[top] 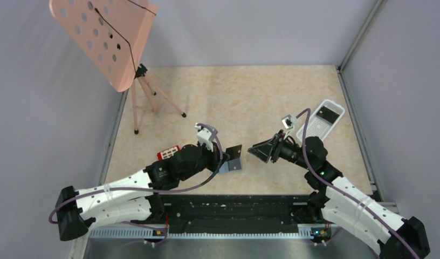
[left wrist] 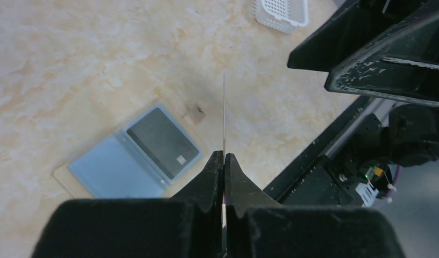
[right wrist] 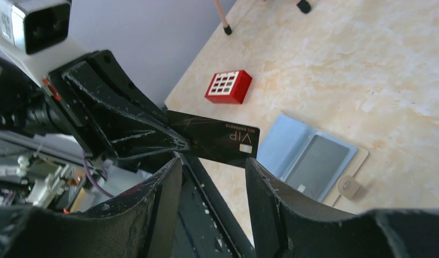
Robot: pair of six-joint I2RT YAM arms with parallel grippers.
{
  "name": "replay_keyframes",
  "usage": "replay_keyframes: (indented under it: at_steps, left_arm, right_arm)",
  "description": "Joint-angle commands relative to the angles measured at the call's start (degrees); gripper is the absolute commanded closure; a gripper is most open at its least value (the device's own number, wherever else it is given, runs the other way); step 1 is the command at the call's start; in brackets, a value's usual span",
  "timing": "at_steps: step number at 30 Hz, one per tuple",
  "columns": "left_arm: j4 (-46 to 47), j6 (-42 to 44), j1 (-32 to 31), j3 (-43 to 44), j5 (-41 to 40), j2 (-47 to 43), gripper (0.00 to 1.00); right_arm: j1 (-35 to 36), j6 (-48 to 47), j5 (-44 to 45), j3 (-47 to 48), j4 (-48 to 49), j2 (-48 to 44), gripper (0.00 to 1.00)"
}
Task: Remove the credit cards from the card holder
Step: Place the credit card in the storage box.
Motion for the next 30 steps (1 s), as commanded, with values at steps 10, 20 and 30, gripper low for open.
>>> replay_keyframes:
  at_steps: [10,20,30]
  left_arm:
    - [-6.4,1.1,1.2,4.4,19.6,-1.5,1.00]
    - [-4.7,2.4,1.6,6.9,29.8,0.6,1.00]
    - [-3.6,2.8,3.3,9.7,36.3,5.1,1.00]
  right_arm:
    - [-0.4,-18.7,-26.5,14.6,-8.7,10.5,0.57]
    - [-0.4,-12.3,-39.4,14.9,-0.4,16.5,0.58]
    - [1.4,-10.9,-41.5,14.6,-0.3,17.9,0.60]
